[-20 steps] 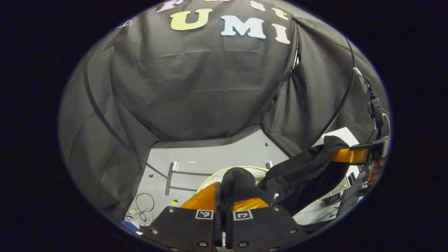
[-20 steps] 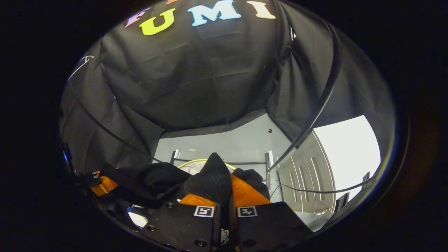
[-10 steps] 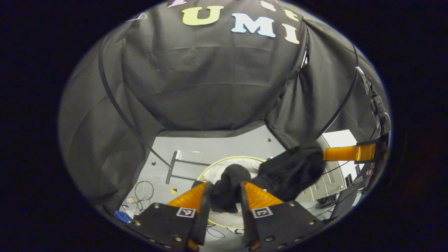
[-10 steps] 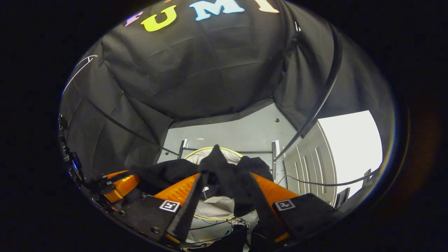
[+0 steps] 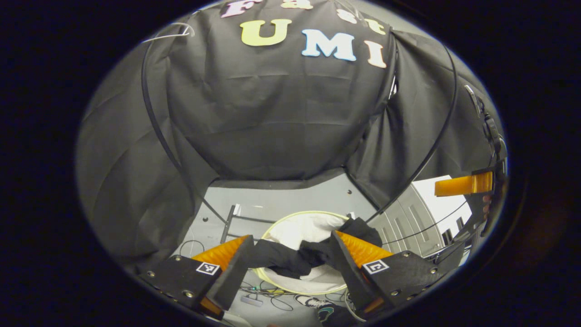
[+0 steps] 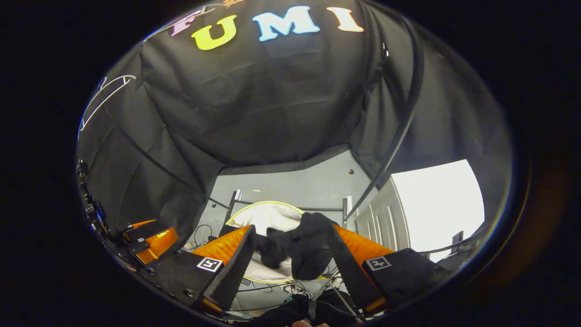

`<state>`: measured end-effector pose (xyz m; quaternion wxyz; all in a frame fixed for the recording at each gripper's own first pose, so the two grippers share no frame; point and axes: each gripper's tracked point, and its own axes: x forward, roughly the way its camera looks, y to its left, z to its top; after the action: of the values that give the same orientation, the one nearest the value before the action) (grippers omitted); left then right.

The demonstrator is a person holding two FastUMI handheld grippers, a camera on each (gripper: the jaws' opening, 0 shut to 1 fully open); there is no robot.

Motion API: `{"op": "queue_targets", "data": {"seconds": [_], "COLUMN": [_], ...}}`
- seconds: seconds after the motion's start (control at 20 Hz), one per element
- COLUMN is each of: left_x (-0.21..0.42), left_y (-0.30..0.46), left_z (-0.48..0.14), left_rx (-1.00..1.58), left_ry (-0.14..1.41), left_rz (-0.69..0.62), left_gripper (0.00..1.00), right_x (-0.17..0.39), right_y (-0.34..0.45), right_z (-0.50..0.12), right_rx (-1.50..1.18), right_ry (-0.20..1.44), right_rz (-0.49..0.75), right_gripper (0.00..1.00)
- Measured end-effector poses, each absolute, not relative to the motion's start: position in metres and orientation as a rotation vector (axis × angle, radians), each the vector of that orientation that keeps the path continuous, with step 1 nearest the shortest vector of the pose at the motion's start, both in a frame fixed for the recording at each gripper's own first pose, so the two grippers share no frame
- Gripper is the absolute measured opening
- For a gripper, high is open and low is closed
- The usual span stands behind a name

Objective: Grasp the clothes on the hanger with both hands and then place them into the laundry hamper below.

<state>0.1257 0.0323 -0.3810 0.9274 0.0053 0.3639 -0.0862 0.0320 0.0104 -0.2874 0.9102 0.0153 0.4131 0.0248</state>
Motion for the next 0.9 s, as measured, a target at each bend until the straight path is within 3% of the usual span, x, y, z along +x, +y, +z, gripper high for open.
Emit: {"op": "queue_targets", "data": {"seconds": [0.4,0.9], "left_x": [0.107,0.103], "left_y": [0.018,-0.061], "left_z": [-0.304,-0.175], "left_rx": [0.099,0.059], "left_ry": [0.668,0.514], "left_rz": [-0.117,0.053], "left_gripper": [0.99,0.97], "right_x": [0.023,0.033], "right_y": [-0.061,-0.161], "right_z": [-0.238,-0.187], "right_rx": [0.098,0.113], "right_ry": [0.722,0.555], "right_rz": [-0.038,-0.021], "right_gripper": [0.98,0.98]}}
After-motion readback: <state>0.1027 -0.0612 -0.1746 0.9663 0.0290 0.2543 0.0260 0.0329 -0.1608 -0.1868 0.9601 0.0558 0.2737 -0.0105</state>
